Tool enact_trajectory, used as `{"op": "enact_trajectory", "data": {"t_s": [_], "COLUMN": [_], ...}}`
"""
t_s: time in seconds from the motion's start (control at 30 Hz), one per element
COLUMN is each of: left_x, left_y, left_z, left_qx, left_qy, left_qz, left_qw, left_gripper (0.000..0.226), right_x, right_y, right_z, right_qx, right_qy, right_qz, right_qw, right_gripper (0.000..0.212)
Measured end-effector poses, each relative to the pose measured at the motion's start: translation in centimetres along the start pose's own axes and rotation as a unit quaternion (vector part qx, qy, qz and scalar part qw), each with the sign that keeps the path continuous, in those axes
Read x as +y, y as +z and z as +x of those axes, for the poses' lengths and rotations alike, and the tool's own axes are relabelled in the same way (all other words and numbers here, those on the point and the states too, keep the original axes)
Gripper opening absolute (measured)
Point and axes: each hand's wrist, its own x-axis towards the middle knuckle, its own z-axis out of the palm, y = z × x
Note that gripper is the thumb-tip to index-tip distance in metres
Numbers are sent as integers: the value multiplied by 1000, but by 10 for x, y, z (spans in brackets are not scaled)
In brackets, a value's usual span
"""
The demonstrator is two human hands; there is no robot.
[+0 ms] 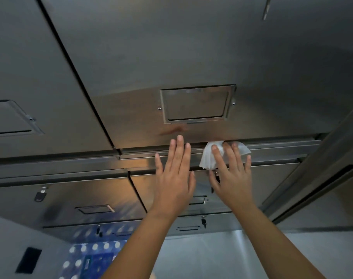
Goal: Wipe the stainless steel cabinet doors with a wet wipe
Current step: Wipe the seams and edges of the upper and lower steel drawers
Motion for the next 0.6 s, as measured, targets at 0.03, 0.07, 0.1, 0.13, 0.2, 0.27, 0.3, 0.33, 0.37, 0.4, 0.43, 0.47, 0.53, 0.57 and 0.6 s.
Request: {"op": "enact_trajectory", "data": {"t_s": [0.03, 0.07, 0.1, 0.13, 0.2, 0.27, 0.3, 0.33, 0.37, 0.4, 0.43, 0.47, 0.53, 0.57, 0.6], "left_x": [8, 16, 24, 31, 44, 57, 63, 69, 75, 80, 85, 90, 97, 101, 106], "left_y": [2, 3, 4, 6, 10, 13, 15, 17, 20, 22, 24, 26, 29, 31, 33], "left_z": [3, 7, 11, 14, 21, 27, 30, 32, 34, 35, 37, 38, 40, 41, 42], "left_qx": [-3, -7, -9, -11, -9, -5, -3, -2, -1, -1, 0, 1, 3, 3, 3], "left_qy": [4, 6, 9, 12, 19, 28, 32, 35, 37, 39, 41, 43, 45, 47, 48], "left_qz": [-3, -6, -8, -7, -7, -5, -3, -4, -7, -10, -11, -11, -9, -7, -6], "left_qw": [1000, 1000, 1000, 1000, 1000, 1000, 999, 999, 999, 999, 999, 999, 999, 999, 999], "left_gripper": [66, 65, 64, 63, 62, 62, 62, 62, 62, 62, 62, 62, 61, 61, 61], "right_x": [7, 13, 20, 26, 38, 51, 56, 62, 68, 73, 78, 83, 91, 96, 101], "right_y": [-1, -3, -4, -5, -7, -9, -10, -11, -11, -12, -12, -13, -13, -14, -14], "right_z": [0, 0, 0, -1, -1, -2, -3, -3, -4, -4, -5, -5, -6, -6, -7], "right_qx": [-1, -2, -2, -1, 1, -3, -5, -5, -5, -6, -6, -4, -1, -1, -2], "right_qy": [0, -1, -2, -3, -3, 1, 2, 2, 2, 1, 0, 0, -1, -1, -1], "right_qz": [-2, -5, -7, -9, -10, -12, -13, -14, -13, -13, -14, -15, -15, -13, -12], "right_qw": [1000, 1000, 1000, 1000, 1000, 1000, 1000, 1000, 1000, 1000, 1000, 1000, 1000, 1000, 1000], "right_gripper": [60, 59, 59, 59, 58, 58, 58, 59, 60, 60, 60, 60, 60, 60, 60]}}
